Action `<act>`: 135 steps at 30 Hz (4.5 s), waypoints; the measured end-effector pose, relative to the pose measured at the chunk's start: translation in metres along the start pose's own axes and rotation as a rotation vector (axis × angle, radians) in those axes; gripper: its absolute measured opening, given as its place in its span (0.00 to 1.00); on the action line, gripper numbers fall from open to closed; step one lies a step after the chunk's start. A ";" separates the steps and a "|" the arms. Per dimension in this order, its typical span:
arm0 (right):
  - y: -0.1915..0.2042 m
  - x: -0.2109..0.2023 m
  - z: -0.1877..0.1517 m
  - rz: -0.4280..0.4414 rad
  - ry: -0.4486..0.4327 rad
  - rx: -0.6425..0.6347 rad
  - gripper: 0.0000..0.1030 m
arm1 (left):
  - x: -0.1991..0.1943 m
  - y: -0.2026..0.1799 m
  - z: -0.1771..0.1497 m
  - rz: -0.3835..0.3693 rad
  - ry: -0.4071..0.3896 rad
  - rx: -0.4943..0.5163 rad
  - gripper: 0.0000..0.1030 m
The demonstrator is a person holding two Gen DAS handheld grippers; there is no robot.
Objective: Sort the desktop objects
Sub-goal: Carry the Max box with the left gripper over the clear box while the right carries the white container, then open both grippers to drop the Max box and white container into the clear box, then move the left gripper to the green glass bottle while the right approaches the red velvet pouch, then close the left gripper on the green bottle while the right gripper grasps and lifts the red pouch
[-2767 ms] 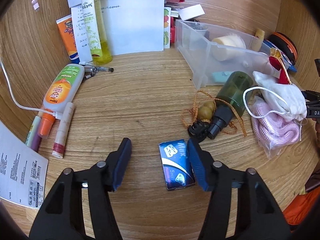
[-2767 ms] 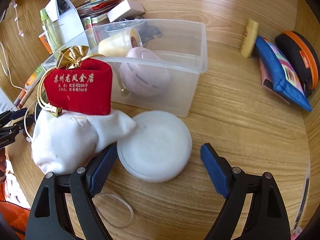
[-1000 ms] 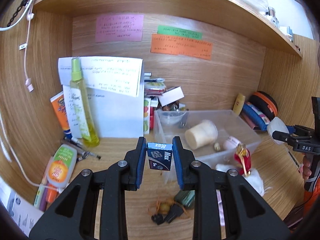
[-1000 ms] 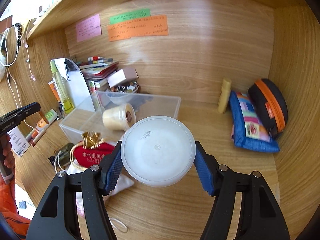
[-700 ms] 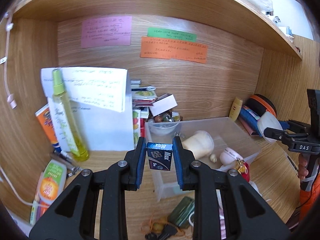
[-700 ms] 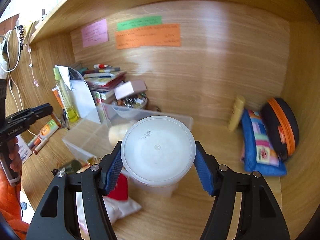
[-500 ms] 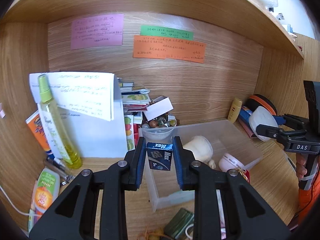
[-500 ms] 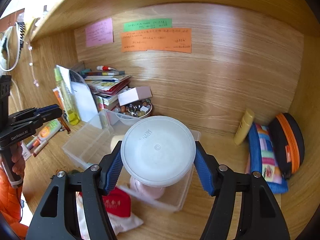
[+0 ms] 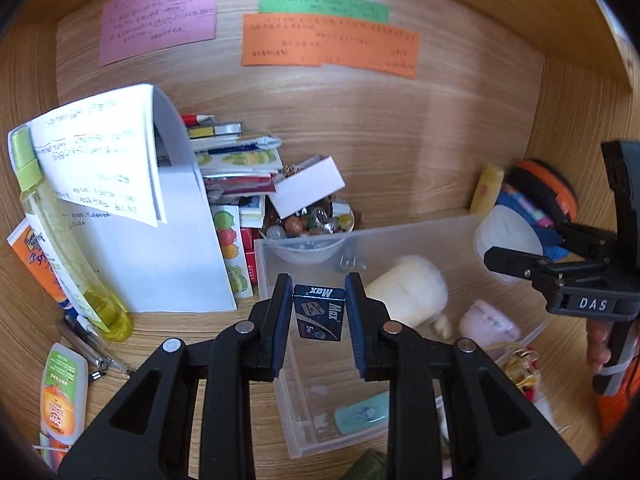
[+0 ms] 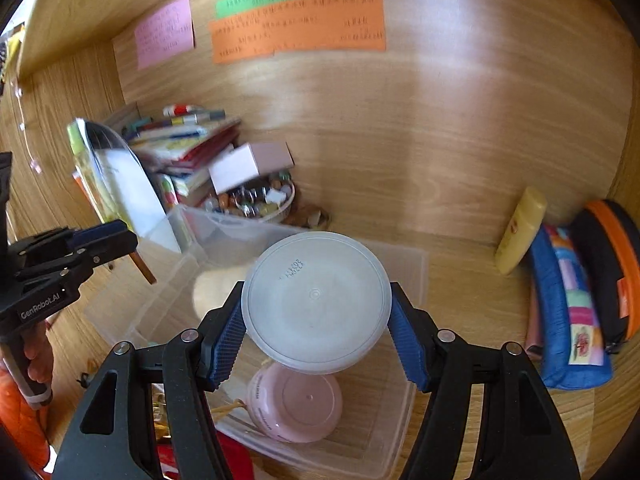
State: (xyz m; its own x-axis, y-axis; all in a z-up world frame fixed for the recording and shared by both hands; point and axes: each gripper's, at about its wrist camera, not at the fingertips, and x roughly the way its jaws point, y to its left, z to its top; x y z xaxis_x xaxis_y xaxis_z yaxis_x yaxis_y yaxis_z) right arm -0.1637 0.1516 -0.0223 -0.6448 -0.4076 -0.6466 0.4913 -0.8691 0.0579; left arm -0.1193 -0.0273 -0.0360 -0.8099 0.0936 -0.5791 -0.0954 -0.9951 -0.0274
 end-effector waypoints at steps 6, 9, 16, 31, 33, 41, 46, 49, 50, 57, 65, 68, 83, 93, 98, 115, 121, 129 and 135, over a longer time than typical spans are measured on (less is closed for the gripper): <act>-0.002 0.016 -0.007 0.026 0.058 0.006 0.61 | 0.020 -0.009 -0.009 0.006 0.068 0.030 0.25; 0.002 0.018 -0.010 0.019 0.066 -0.012 0.61 | 0.023 -0.012 -0.011 0.006 0.076 0.042 0.26; -0.003 0.026 -0.012 0.016 0.093 0.015 0.61 | 0.029 -0.012 -0.015 0.010 0.103 0.040 0.26; 0.001 0.029 -0.012 0.003 0.090 0.010 0.62 | 0.021 -0.017 -0.017 -0.011 0.086 0.046 0.52; 0.001 0.029 -0.012 0.012 0.093 0.015 0.62 | 0.017 -0.018 -0.017 0.006 0.069 0.050 0.60; 0.004 0.022 -0.012 0.028 0.072 0.050 0.69 | 0.011 -0.021 -0.018 0.001 0.057 0.030 0.69; 0.008 0.005 -0.007 0.021 0.021 0.037 0.71 | -0.007 -0.024 -0.016 0.007 0.007 0.029 0.84; 0.008 -0.011 -0.003 0.020 -0.024 0.038 0.75 | -0.020 -0.022 -0.014 0.016 -0.022 0.012 0.87; 0.007 -0.016 -0.001 0.019 -0.035 0.040 0.75 | -0.026 -0.020 -0.013 0.016 -0.031 0.005 0.89; 0.015 -0.056 -0.010 0.005 -0.114 0.028 0.83 | -0.066 0.001 -0.017 0.068 -0.091 -0.031 0.95; 0.034 -0.071 -0.037 0.039 -0.092 -0.002 0.83 | -0.081 0.020 -0.043 0.093 -0.040 -0.039 0.95; 0.041 -0.068 -0.048 0.059 -0.061 0.011 0.83 | -0.080 0.026 -0.056 0.091 -0.006 -0.051 0.95; 0.033 -0.027 -0.082 0.165 0.128 0.194 0.83 | -0.072 0.034 -0.094 0.042 0.085 -0.026 0.95; 0.061 -0.013 -0.074 0.163 0.144 0.096 0.83 | -0.045 0.018 -0.084 -0.007 0.141 0.055 0.95; 0.063 -0.005 -0.076 0.205 0.164 0.097 0.64 | -0.035 0.010 -0.082 -0.045 0.169 0.052 0.95; 0.051 -0.035 -0.079 0.267 0.084 0.072 0.12 | -0.016 -0.017 -0.079 -0.131 0.235 0.122 0.87; 0.042 -0.050 -0.076 0.289 0.048 0.075 0.10 | -0.010 -0.019 -0.081 -0.120 0.258 0.127 0.72; 0.038 -0.059 -0.074 0.283 0.019 0.076 0.10 | -0.008 -0.011 -0.086 -0.081 0.279 0.120 0.47; 0.036 -0.062 -0.073 0.271 0.010 0.078 0.10 | -0.017 -0.004 -0.093 -0.096 0.280 0.090 0.40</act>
State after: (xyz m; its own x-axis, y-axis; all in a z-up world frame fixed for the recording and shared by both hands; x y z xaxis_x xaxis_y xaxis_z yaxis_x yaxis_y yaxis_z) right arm -0.0632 0.1656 -0.0353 -0.4901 -0.6258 -0.6068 0.5981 -0.7478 0.2882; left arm -0.0514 -0.0275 -0.1017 -0.6052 0.1618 -0.7794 -0.2248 -0.9740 -0.0276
